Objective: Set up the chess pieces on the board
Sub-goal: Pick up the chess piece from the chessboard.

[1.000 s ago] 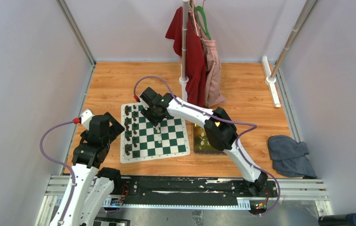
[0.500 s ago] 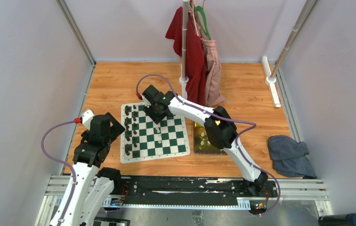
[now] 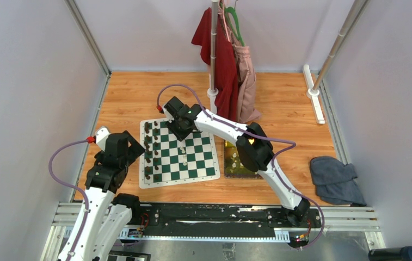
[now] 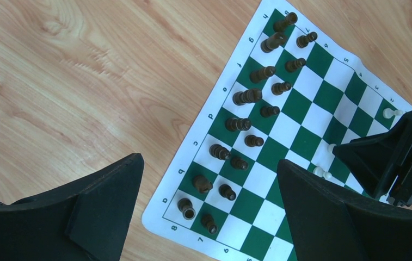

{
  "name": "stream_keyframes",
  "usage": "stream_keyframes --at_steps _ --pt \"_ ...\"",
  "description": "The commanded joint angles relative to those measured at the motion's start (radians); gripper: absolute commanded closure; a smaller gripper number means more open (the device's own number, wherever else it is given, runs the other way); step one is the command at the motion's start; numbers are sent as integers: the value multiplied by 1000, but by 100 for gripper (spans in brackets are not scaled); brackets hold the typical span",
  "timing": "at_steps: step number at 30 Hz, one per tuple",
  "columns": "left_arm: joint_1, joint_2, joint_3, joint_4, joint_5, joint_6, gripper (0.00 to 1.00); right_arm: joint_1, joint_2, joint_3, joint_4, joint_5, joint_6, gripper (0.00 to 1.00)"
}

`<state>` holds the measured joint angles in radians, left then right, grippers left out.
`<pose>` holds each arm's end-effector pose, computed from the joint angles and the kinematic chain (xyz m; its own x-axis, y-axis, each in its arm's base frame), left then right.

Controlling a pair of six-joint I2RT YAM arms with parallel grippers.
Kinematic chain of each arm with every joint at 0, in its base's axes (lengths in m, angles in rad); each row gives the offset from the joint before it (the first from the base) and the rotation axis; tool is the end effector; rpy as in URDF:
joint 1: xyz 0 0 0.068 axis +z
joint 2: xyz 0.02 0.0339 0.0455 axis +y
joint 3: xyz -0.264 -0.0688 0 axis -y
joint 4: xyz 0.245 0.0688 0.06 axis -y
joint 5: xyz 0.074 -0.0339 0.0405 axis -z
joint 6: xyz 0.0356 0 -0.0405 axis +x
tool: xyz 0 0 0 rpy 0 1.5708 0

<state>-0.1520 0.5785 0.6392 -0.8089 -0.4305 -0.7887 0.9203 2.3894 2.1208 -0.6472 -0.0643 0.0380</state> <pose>0.1187 -0.0032 0.2602 -0.3571 -0.5975 -0.7180 -0.5932 0.7388 -0.3199 0.3201 0.4244 0.1998 -0.5110 -0.6089 -0.6068 -0.7990 0.5967 0.0741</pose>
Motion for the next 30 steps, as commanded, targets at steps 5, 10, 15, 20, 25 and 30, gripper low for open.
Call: stream_keyframes --at_steps 5,10,15,20,25,30 --pt "5 -2 -10 14 -18 1 0 -11 27 23 -14 -20 19 64" --pt "5 -1 -13 14 -17 0 0 -11 26 9 -9 -17 21 64" --pt "5 -2 -12 14 -19 0 0 -12 30 5 -7 -22 25 66" --pt "5 -1 -14 16 -19 2 0 -14 31 -1 -3 -24 29 66" --pt "5 2 -14 20 -20 6 0 -18 35 -8 1 -26 31 67" --pt "4 9 -15 25 -20 13 0 -23 38 -20 8 -30 36 67"
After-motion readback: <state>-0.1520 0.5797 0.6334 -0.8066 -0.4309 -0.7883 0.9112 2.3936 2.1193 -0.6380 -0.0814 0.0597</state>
